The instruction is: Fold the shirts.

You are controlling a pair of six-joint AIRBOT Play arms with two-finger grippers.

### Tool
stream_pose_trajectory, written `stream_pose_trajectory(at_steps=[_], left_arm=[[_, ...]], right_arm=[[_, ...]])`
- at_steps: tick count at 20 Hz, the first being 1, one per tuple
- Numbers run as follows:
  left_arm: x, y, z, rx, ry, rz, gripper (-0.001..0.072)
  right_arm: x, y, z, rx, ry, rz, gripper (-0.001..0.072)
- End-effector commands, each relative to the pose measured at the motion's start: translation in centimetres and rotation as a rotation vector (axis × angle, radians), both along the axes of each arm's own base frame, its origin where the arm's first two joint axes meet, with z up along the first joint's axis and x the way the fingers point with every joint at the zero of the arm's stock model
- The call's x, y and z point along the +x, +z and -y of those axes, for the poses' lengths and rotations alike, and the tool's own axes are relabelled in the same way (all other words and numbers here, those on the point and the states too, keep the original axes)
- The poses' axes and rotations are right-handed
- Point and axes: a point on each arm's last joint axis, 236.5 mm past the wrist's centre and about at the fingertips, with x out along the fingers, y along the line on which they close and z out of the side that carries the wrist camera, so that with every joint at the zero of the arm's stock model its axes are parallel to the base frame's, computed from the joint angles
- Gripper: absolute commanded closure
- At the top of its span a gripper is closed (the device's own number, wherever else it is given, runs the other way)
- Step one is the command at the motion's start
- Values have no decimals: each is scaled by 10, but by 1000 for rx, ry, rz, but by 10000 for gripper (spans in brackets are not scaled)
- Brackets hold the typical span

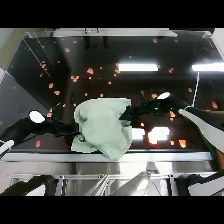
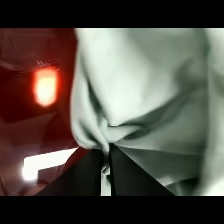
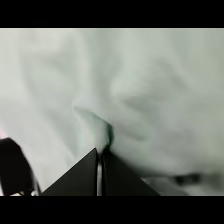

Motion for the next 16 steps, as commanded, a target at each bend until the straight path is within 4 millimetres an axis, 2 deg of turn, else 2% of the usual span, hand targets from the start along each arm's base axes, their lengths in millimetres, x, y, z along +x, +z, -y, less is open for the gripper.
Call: stream_pose_trajectory(at_steps=[1, 2, 4, 5, 6, 7, 8, 9, 11, 13, 15, 16], left_arm=[[33, 47, 17, -58, -31, 141, 690], [51, 77, 18, -64, -38, 233, 690], [89, 165, 10, -77, -18, 463, 690], [104, 221, 0, -77, 6, 598, 691], [112, 277, -14, -67, 33, 734, 691], [111, 340, -27, -51, 55, 875, 691], [99, 395, -38, -30, 64, 996, 690], [78, 449, -46, -1, 66, 1113, 691], [24, 529, -51, 58, 69, 1306, 690], [-29, 576, -45, 87, 84, 1441, 689], [-67, 599, -37, 106, 71, 1532, 688], [-74, 605, -36, 112, 78, 1561, 689]], right_arm=[[25, 49, -17, 139, -9, 117, 694], [36, 71, -17, 156, -3, 176, 694], [58, 131, -8, 206, -11, 297, 695], [70, 168, 2, 226, -30, 375, 695], [80, 214, 18, 248, -52, 466, 695], [83, 266, 35, 267, -67, 574, 695], [78, 315, 51, 276, -79, 686, 695], [66, 367, 66, 275, -89, 821, 695], [25, 442, 85, 241, -99, 1045, 694], [-23, 483, 90, 175, -93, 1210, 694], [-58, 513, 92, 106, -123, 1356, 694], [-63, 528, 99, 62, -177, 1436, 694]])
